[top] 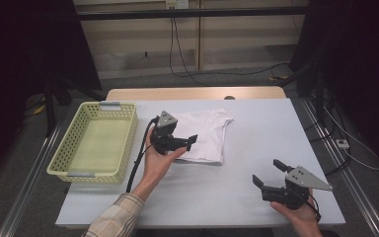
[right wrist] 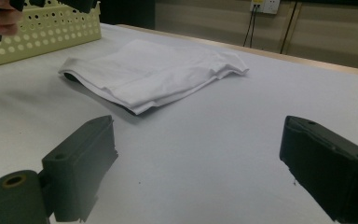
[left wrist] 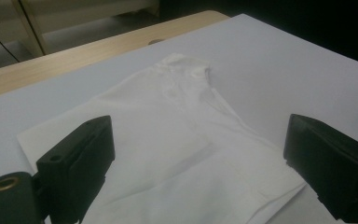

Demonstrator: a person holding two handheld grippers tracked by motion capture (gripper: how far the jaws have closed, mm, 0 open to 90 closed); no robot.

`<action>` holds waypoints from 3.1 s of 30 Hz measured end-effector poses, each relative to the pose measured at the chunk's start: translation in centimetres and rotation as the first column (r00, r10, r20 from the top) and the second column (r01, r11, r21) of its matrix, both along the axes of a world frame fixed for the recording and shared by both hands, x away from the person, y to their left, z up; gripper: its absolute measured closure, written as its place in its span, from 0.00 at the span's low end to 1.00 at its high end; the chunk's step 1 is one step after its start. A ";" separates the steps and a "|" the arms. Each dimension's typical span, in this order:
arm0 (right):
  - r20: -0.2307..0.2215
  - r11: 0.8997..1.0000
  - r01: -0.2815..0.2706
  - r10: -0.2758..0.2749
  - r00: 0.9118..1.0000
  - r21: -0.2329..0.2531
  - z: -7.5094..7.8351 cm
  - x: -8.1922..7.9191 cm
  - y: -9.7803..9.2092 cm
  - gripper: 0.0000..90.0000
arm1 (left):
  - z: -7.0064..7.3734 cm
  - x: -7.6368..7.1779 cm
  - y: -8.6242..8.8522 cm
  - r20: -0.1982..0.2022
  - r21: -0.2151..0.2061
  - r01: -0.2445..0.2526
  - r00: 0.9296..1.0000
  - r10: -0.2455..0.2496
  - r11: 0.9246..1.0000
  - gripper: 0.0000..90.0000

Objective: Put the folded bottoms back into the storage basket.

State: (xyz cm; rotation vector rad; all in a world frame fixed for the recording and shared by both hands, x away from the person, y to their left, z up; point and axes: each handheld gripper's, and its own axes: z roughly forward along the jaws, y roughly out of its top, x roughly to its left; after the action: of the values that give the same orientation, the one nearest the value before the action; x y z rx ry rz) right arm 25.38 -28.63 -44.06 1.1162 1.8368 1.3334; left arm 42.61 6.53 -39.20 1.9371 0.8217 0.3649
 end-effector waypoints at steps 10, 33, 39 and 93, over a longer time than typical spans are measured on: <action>-0.005 1.000 -0.001 0.001 1.000 0.001 0.0 0.0 0.1 0.12 | -1.3 2.1 0.3 -0.003 0.050 -0.067 0.998 0.067 0.997 0.13; -0.010 1.000 -0.012 0.012 1.000 -0.004 -0.1 0.0 0.1 0.11 | -5.4 7.3 1.8 -0.234 0.204 -0.206 0.939 0.252 0.957 0.27; -0.025 1.000 -0.015 0.015 1.000 0.016 -0.1 0.1 0.0 0.11 | -6.0 7.7 2.1 -0.313 0.201 -0.215 0.910 0.271 0.956 0.34; -0.022 1.000 -0.013 0.013 1.000 -0.011 -0.2 0.0 0.2 0.11 | -2.9 7.7 2.0 -0.343 -0.077 -0.162 0.931 0.127 0.984 0.95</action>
State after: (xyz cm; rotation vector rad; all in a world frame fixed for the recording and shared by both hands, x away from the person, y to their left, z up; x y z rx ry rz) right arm 25.39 -28.43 -44.24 1.1189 1.8676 1.3216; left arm 50.29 8.49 -42.14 1.8714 1.1876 0.0722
